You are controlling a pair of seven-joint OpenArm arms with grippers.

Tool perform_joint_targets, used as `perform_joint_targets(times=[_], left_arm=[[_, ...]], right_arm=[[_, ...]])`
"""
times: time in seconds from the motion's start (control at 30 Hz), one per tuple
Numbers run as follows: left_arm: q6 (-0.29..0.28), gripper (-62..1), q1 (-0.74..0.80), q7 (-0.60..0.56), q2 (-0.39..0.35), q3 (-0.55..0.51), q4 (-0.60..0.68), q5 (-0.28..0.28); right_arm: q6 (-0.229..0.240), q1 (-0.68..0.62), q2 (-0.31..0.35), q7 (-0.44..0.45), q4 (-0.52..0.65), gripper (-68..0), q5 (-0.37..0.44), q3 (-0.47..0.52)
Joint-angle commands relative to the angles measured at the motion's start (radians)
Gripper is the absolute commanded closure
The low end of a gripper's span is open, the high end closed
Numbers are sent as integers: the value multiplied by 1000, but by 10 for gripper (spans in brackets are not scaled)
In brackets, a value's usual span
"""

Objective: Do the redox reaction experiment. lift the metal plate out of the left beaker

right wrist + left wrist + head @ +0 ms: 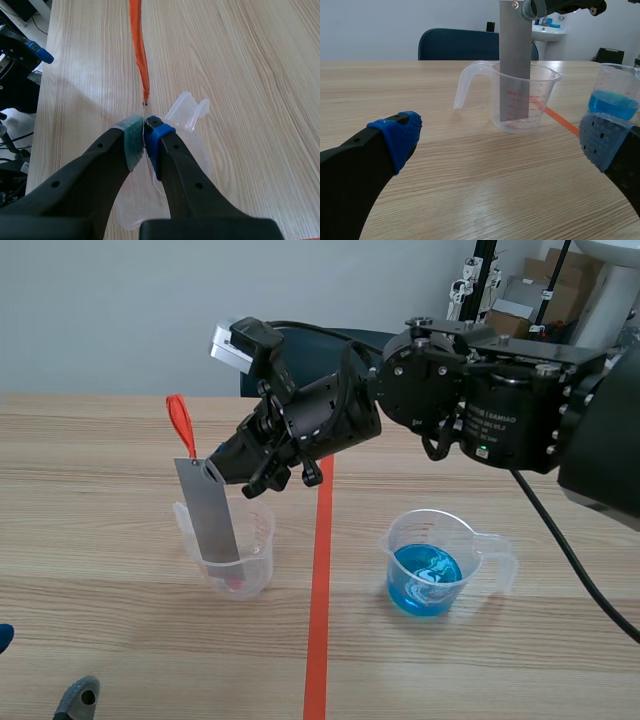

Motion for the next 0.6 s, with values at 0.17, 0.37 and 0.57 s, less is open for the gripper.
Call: perform_joint_targets(times=[0.17,0.37,0.57], left_arm=[[-2,-623,-6,-14,-11,0,17,-6],[-2,-623,-6,-14,-11,0,17,-6],[-2,-623,-6,-14,-11,0,17,-6]], right_arm=[[16,6,4,-19,61,-6,18,7],[16,6,14,-48,96,-6,14,7],[16,7,57,-52,167,-6,10,7]])
